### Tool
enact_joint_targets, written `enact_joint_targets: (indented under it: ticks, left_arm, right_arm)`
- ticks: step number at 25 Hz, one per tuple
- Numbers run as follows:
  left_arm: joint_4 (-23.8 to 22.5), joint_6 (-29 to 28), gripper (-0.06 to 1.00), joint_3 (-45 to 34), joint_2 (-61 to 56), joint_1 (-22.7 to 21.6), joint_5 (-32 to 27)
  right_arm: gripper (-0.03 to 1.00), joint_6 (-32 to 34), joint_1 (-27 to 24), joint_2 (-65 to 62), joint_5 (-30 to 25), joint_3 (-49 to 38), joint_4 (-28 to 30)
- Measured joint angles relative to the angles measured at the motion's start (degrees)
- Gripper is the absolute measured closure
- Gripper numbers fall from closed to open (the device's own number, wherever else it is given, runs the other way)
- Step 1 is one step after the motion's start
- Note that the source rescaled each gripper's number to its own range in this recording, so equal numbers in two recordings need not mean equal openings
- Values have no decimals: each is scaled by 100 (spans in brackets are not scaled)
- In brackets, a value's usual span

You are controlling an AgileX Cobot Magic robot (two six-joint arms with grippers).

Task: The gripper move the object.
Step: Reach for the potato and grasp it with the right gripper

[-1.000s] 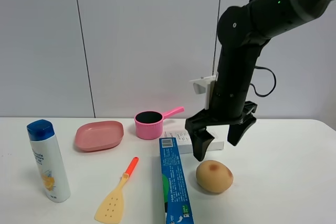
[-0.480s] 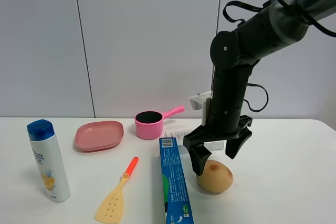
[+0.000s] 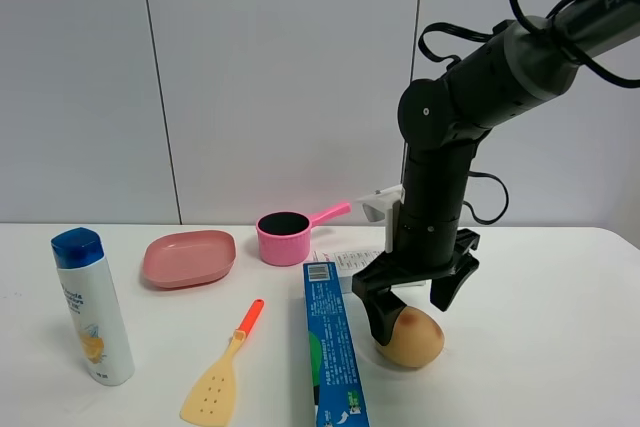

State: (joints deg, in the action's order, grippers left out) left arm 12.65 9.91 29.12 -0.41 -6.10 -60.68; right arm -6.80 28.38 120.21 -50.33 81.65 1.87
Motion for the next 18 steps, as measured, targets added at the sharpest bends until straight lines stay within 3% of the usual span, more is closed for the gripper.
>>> enact_joint_targets:
  ticks: [5,18]
  left_arm:
    - [0,0,-6,0,0,0,0]
    - [0,0,-6,0,0,0,0]
  right_arm:
    - [29,0,0,0,0,0,131]
    - [34,0,0,3,165,-4,81]
